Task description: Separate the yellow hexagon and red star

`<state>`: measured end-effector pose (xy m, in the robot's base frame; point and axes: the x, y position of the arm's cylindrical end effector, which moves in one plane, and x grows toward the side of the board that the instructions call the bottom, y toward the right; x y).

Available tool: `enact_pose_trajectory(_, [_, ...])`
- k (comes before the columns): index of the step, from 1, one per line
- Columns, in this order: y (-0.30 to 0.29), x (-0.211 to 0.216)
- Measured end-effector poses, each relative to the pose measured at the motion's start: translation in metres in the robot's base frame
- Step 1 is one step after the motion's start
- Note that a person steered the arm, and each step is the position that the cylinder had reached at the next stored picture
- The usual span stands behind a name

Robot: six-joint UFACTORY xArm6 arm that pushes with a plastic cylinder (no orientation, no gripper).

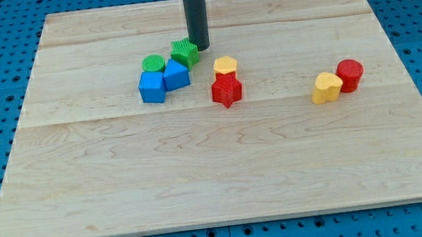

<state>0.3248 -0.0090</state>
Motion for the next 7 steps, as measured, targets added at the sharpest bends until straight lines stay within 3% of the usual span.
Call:
enact_pose_trajectory(1, [0.012,0.012])
enact_pose_trajectory(2, [0.084,0.013])
enact_pose_trajectory(4, [0.071,0.109])
enact_pose_trajectory(7, [0.042,0.072])
